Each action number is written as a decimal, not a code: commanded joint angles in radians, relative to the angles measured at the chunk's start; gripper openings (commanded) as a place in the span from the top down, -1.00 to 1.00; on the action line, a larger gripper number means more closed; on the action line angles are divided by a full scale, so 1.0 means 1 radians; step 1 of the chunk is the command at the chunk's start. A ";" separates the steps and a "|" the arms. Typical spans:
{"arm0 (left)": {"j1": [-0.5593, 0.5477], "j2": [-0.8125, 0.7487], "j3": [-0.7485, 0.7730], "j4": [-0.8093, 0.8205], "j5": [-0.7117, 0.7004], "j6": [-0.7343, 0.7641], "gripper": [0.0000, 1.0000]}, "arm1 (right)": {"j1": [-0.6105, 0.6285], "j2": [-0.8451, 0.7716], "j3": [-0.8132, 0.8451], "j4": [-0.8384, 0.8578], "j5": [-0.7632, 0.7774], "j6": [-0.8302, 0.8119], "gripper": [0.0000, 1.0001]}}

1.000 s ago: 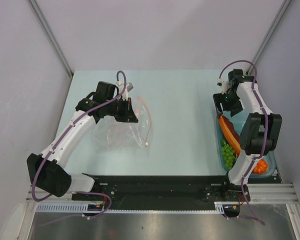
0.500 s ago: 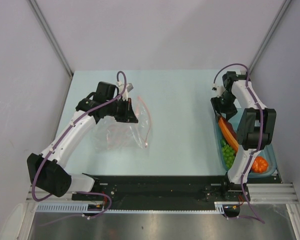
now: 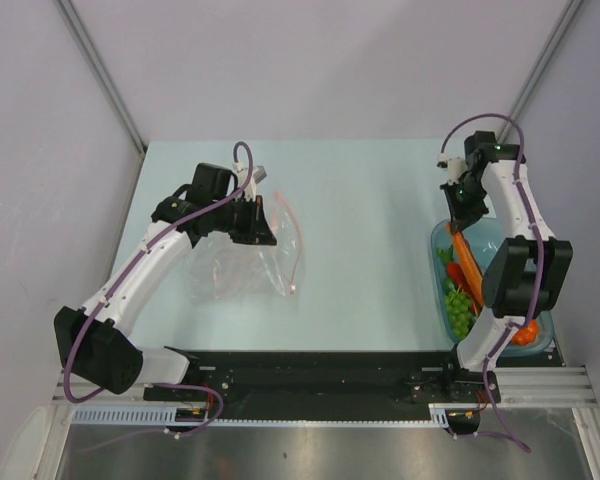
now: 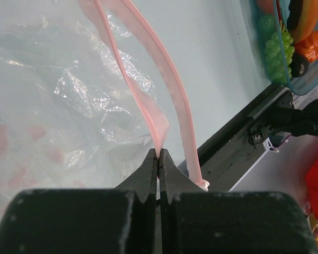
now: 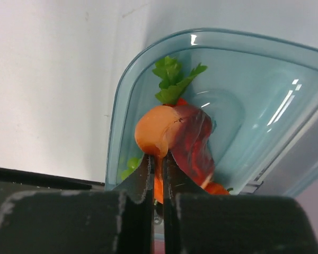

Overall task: Place the food in the zip-top bag and seal the zipper
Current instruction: Pick up the fake food from the bin, then place the fake food in the zipper food storage bag.

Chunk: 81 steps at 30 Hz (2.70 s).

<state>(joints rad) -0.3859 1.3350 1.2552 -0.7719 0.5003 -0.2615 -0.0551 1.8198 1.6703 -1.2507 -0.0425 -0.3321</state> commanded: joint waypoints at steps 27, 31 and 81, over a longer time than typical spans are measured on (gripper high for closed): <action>0.137 -0.112 -0.076 0.287 0.237 -0.162 0.99 | 0.144 -0.550 -0.181 1.589 -0.928 1.194 1.00; 0.147 -0.117 -0.073 0.290 0.299 -0.157 0.99 | 0.216 -0.524 -0.176 1.726 -0.965 1.280 1.00; 0.177 -0.214 -0.174 0.534 0.517 -0.331 0.99 | 0.681 -0.205 -0.216 1.084 -0.893 0.844 1.00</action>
<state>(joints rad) -0.2169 1.1587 1.0878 -0.2840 0.9997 -0.6025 0.6083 1.6024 1.4406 -0.1150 -0.9066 0.5034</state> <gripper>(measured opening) 0.006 0.033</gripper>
